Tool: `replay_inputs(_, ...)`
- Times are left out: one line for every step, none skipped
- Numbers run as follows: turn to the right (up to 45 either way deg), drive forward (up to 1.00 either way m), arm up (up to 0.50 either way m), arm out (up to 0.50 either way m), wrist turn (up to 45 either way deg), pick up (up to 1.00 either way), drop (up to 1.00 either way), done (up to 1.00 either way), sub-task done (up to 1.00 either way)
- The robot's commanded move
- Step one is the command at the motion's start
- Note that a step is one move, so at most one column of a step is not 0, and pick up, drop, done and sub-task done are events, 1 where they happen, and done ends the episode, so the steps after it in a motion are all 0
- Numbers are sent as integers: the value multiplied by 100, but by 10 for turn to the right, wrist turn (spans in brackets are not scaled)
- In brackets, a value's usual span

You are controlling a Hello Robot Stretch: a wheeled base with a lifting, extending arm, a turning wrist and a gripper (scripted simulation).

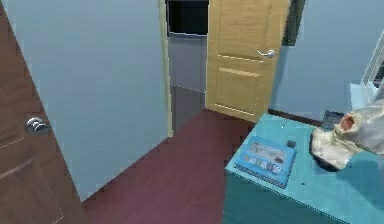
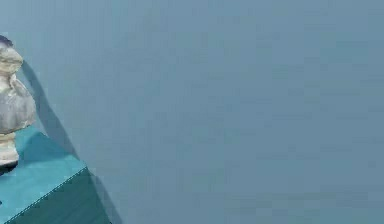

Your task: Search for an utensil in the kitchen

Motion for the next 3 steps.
replay_inputs(-450, 0, 0, 0, 0, 0, 0, 0, 0)
replay_inputs(-450, 0, 0, 0, 0, 0, 0, 0, 0)
replay_inputs(-90, 0, 0, 0, 0, 0, 0, 0, 0)
